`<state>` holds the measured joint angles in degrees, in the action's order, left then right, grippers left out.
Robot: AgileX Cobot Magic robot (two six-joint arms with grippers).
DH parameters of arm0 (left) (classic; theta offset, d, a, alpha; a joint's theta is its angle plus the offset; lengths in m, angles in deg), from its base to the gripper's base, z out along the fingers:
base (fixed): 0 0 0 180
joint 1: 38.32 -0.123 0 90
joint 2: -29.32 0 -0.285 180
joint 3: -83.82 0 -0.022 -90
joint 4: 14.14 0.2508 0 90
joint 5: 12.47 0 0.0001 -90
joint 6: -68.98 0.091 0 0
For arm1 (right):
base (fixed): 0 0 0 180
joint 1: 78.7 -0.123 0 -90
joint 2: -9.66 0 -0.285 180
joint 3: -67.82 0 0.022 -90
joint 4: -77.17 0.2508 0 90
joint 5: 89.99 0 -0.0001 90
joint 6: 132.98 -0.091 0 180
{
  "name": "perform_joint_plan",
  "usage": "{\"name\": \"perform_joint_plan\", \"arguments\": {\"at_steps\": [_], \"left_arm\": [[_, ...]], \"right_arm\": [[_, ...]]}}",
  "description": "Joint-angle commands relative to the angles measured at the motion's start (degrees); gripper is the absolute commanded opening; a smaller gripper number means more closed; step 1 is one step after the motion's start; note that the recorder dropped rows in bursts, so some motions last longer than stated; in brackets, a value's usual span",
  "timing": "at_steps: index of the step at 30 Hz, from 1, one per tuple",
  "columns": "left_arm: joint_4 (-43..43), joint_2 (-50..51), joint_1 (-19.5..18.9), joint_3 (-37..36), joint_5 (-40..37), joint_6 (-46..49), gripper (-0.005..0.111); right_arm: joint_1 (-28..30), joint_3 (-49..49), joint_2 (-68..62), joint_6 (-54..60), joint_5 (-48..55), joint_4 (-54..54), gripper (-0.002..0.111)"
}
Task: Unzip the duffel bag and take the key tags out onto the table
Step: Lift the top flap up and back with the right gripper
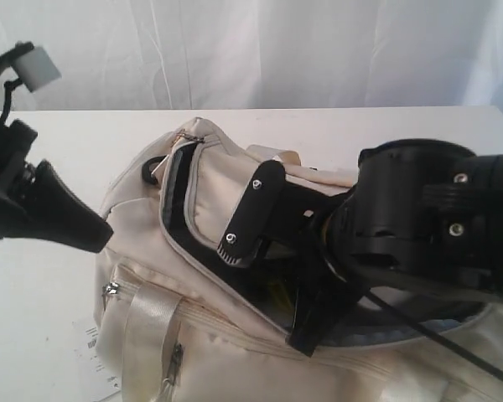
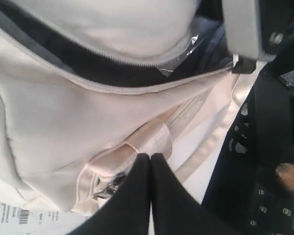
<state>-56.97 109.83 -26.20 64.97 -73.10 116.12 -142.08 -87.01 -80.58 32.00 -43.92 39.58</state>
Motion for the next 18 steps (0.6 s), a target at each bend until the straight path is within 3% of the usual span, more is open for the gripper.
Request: {"name": "perform_joint_plan", "arguments": {"at_steps": [1,9,18], "left_arm": [[-5.8,-2.1,0.0,-6.3,2.7,1.2,0.0],[-14.1,-3.0,0.0,-6.9,-1.7,6.9,0.0],[-14.7,-4.0,0.0,-6.9,-1.9,6.9,0.0]], "right_arm": [[0.1,-2.9,1.9,-2.0,3.4,-9.4,0.0],[3.9,-8.6,-0.1,-17.9,1.1,-35.4,0.0],[17.0,-20.7,-11.6,-25.3,-7.6,-38.8,0.0]]}}
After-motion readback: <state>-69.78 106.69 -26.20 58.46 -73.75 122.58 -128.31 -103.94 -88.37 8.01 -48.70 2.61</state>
